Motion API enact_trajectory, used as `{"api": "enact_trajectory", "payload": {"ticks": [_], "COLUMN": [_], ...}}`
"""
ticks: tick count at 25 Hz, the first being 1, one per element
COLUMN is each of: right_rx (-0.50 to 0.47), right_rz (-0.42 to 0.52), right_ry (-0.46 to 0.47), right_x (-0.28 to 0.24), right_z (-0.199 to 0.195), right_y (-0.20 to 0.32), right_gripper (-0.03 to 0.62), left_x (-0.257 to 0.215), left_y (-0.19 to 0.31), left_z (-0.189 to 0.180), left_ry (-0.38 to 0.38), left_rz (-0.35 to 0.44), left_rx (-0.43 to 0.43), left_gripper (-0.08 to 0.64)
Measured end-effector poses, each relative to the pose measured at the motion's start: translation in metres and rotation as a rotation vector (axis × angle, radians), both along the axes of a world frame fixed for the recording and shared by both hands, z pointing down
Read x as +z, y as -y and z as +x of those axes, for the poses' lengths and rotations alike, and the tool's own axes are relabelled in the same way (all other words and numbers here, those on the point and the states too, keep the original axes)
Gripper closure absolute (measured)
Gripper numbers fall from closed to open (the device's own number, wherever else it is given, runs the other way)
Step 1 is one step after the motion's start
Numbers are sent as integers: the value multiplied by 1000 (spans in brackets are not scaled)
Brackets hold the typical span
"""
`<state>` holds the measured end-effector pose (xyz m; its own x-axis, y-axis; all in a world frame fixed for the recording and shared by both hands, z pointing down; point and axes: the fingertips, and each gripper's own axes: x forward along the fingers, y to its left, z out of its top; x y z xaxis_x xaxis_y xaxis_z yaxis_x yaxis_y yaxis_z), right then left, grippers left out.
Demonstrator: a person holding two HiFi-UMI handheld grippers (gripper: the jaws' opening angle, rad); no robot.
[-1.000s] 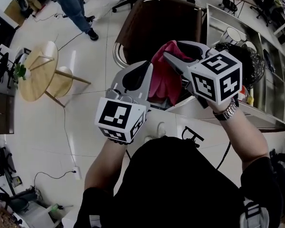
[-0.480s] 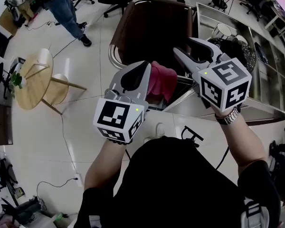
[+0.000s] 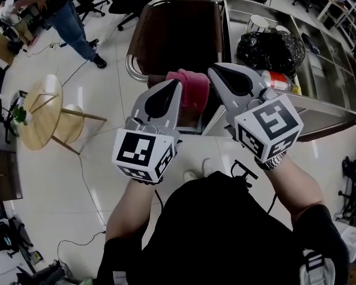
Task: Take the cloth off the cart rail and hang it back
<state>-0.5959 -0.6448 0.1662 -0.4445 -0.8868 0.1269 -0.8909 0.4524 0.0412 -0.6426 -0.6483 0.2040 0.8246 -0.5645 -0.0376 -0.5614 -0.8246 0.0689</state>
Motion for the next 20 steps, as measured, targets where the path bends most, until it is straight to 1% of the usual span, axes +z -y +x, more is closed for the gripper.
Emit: {"api": "enact_trajectory", "payload": {"ticks": [2, 5, 10, 14, 20], "right_rx": [-2, -13, -34, -46, -59], "right_rz": [14, 24, 52, 83, 101], "right_ry": [3, 9, 45, 67, 78], "right_x": [-2, 10, 15, 9, 11], "right_z": [1, 4, 4, 3, 15], "right_y": [-14, -47, -83, -116, -165], "right_gripper": [592, 592, 592, 592, 592], "left_x": [-5, -2, -7, -14, -12], "left_y": [-12, -40, -68, -96, -144], "left_z": [6, 15, 22, 26, 38], "left_ry": [1, -1, 11, 14, 37], "left_rz": [8, 21, 57, 57, 69], "left_rx": [5, 5, -4, -22, -51], "left_gripper": [557, 557, 557, 557, 557]}}
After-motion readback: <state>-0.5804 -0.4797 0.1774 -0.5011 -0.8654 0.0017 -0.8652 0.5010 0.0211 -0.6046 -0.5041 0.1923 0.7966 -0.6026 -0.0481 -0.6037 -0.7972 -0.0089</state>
